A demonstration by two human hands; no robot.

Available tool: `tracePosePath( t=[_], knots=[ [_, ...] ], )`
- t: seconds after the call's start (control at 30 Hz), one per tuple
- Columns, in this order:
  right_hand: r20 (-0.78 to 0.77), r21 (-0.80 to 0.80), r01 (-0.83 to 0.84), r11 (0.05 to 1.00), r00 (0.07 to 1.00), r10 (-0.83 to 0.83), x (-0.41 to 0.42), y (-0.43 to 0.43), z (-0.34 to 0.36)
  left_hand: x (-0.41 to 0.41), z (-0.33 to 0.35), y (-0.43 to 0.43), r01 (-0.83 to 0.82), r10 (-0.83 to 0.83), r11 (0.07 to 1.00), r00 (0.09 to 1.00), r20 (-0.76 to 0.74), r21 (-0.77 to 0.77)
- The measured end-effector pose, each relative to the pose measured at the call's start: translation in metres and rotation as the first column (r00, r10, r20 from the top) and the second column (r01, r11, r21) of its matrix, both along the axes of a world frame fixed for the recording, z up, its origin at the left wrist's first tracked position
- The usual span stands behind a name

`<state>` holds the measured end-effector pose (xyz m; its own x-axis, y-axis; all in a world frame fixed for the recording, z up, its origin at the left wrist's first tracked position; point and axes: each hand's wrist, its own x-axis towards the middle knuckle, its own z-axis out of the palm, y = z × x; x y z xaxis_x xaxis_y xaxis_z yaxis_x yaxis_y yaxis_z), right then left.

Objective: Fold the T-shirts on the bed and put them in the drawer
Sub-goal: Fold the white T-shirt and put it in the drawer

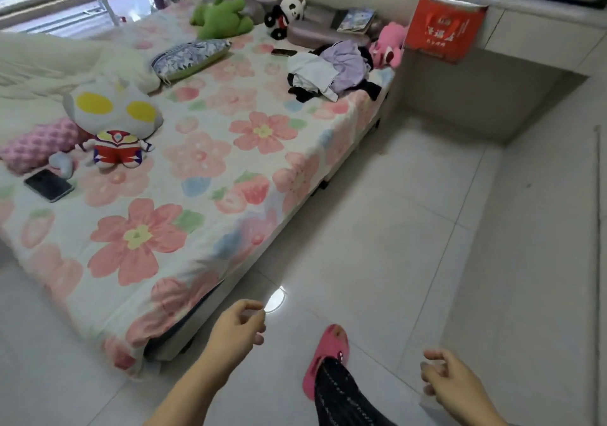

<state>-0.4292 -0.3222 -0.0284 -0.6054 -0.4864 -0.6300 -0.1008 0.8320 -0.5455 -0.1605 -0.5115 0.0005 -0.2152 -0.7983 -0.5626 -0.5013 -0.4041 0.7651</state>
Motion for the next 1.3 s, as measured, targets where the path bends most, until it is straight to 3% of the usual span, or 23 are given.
tracePosePath(
  t=[0.13,0.33,0.57,1.03,1.17,1.3],
  knots=[
    [0.004,0.005,0.103,0.995,0.995,-0.103,-0.05,-0.066,-0.016,-0.041,-0.014,-0.075,-0.075,0.076,0.997,0.996,0.044,-0.005],
    [-0.03,-0.101,-0.012,0.995,1.0,0.009,-0.139,-0.202,0.007,-0.114,0.0,-0.186,-0.107,0.106,0.994,0.992,0.066,0.012],
    [-0.033,-0.248,0.003,0.969,0.999,-0.012,-0.233,-0.353,0.039,-0.199,0.0,-0.304,-0.096,0.099,0.995,0.99,0.098,-0.037],
    [-0.038,-0.095,0.312,0.945,0.948,-0.316,-0.417,-0.49,0.021,-0.446,0.011,-0.537,0.134,-0.132,0.99,0.991,0.035,-0.047],
    [-0.025,-0.099,0.309,0.946,0.949,-0.313,-0.492,-0.531,0.003,-0.527,0.006,-0.577,0.129,-0.129,0.992,0.991,0.018,-0.013],
    [-0.039,-0.1,0.198,0.975,0.979,-0.202,-0.575,-0.583,-0.01,-0.587,-0.002,-0.599,-0.009,0.006,0.999,0.999,0.053,0.053]
  ],
)
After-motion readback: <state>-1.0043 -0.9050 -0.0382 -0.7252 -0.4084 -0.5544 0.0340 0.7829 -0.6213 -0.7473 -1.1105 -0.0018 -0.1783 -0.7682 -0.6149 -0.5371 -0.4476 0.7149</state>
